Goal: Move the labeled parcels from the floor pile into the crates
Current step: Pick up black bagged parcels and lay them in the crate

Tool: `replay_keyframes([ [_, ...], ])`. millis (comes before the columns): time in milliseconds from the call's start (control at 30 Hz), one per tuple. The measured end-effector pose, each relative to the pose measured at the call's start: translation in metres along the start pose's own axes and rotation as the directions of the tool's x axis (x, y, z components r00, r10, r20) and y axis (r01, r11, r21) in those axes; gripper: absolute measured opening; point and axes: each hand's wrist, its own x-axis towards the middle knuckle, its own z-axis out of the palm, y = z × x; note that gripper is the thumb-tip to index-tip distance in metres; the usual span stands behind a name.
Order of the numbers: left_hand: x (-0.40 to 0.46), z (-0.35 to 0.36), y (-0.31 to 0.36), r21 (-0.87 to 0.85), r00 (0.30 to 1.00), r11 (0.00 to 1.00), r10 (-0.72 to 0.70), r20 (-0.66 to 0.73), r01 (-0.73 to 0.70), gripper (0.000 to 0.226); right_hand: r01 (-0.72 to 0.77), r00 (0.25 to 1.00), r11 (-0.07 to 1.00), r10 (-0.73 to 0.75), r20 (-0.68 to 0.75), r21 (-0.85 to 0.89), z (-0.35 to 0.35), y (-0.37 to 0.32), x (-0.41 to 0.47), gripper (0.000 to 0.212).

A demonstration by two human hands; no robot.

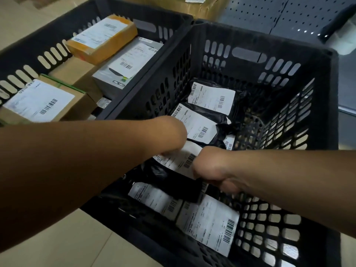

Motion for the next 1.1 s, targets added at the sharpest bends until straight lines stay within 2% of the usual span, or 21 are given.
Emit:
replay_keyframes([
  [67,0.005,-0.001,0.005,-0.163,0.976,0.986,0.001,0.219,0.036,0.027,0.002,1.000,0.999,-0.002,0.004,-0.036,-0.002,-0.003,-0.003,0.012],
  [133,0.005,0.002,0.006,-0.235,0.947,0.970,0.024,0.321,0.056,0.044,0.008,1.000,0.999,-0.008,0.000,-0.048,-0.002,-0.005,-0.005,0.015],
  [200,0.007,0.006,0.006,-0.184,0.950,0.983,0.028,0.310,0.030,0.056,0.017,1.000,0.998,-0.017,0.005,-0.061,-0.002,-0.005,-0.005,0.017],
  [333,0.010,0.008,0.006,0.032,0.990,0.993,0.108,0.093,-0.111,0.045,0.015,0.999,0.995,-0.011,0.037,-0.098,-0.003,-0.004,-0.006,0.013],
  [400,0.007,0.008,0.004,0.045,0.990,0.990,0.131,0.060,-0.134,0.045,0.022,0.998,0.993,-0.016,0.055,-0.117,-0.005,-0.003,-0.007,0.014],
  [500,0.004,0.009,0.001,0.036,0.988,0.988,0.145,0.055,-0.147,0.057,0.036,0.996,0.990,-0.025,0.084,-0.140,-0.008,-0.004,-0.008,0.018],
  [633,0.001,0.008,-0.001,0.003,0.987,0.991,0.134,0.086,-0.134,0.054,0.037,0.994,0.993,-0.025,0.105,-0.116,-0.024,-0.010,-0.017,0.020],
  [667,0.002,0.007,-0.004,-0.037,0.985,0.992,0.123,0.123,-0.120,0.050,0.054,0.995,0.991,-0.043,0.094,-0.124,-0.030,-0.013,-0.020,0.017],
  [733,0.002,0.000,-0.012,-0.222,0.962,0.974,0.101,0.254,-0.044,0.044,0.113,0.992,0.986,-0.106,0.062,-0.123,-0.045,-0.018,-0.030,0.003],
  [800,0.000,-0.015,-0.020,-0.353,0.947,0.935,0.091,0.307,0.025,0.038,0.183,0.983,0.981,-0.183,0.013,-0.069,-0.067,-0.018,-0.040,0.023],
  [867,-0.004,-0.035,-0.024,-0.399,0.974,0.916,0.057,0.218,0.035,0.036,0.240,0.970,0.971,-0.240,-0.032,0.017,-0.097,-0.017,-0.054,0.040],
  [967,-0.011,-0.072,-0.017,-0.466,0.999,0.885,-0.001,-0.032,-0.014,0.027,0.367,0.928,0.912,-0.346,-0.136,0.184,-0.145,-0.011,-0.083,0.033],
  [1033,-0.017,-0.097,-0.005,-0.490,0.972,0.869,-0.046,-0.231,-0.075,0.021,0.460,0.883,0.844,-0.405,-0.237,0.274,-0.176,0.001,-0.103,0.022],
  [1100,-0.025,-0.122,0.011,-0.451,0.906,0.883,-0.077,-0.415,-0.132,0.016,0.534,0.833,0.793,-0.435,-0.343,0.293,-0.207,0.020,-0.120,0.018],
])
